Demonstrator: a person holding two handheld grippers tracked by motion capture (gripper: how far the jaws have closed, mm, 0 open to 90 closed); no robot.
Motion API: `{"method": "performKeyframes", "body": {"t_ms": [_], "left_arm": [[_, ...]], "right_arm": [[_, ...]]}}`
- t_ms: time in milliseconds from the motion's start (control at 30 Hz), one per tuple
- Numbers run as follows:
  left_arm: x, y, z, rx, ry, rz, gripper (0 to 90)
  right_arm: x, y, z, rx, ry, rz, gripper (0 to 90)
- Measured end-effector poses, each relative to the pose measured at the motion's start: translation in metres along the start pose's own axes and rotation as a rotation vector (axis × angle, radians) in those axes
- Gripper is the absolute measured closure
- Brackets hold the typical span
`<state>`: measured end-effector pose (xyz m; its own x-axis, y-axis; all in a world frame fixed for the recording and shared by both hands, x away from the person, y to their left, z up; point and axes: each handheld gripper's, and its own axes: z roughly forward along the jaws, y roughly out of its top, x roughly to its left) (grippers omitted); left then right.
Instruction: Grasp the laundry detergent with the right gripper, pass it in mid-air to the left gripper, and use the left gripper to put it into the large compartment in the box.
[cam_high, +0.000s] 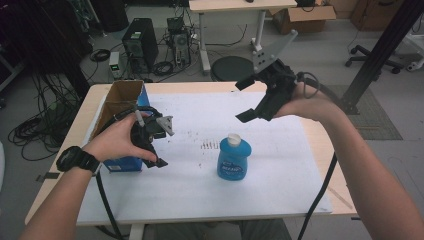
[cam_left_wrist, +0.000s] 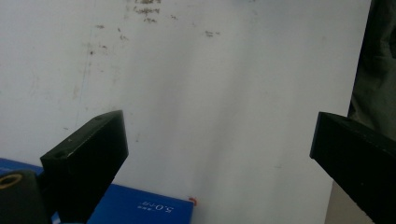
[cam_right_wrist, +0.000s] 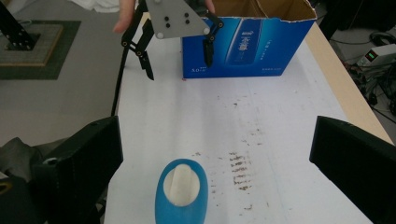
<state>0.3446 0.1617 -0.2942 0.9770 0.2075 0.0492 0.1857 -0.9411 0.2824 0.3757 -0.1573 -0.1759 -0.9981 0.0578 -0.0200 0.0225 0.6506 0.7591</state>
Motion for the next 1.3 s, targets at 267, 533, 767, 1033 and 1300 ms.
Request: {"method": "performKeyframes", "body": {"t_ms": [267, 533, 767, 1033, 1300], "left_arm": [[0.0, 0.0, 0.0, 0.003, 0.005, -0.004, 4.8], [-0.001, 0.001, 0.0, -0.003, 0.006, -0.004, 4.8], [-0.002, 0.001, -0.001, -0.004, 0.004, 0.005, 4.8], [-0.003, 0.002, 0.0, -0.008, 0.005, 0.005, 4.8], [-0.004, 0.003, 0.0, -0.013, 0.002, 0.01, 4.8]], "right_arm": [[0.009, -0.04, -0.001, -0.079, -0.013, 0.042, 1.2], [0.014, -0.074, 0.002, -0.141, -0.034, 0.082, 1.4], [0.017, -0.098, 0.011, -0.171, -0.028, 0.099, 1.7], [0.019, -0.118, 0.024, -0.193, -0.036, 0.13, 1.5], [0.021, -0.141, 0.044, -0.218, -0.019, 0.177, 1.0]]}}
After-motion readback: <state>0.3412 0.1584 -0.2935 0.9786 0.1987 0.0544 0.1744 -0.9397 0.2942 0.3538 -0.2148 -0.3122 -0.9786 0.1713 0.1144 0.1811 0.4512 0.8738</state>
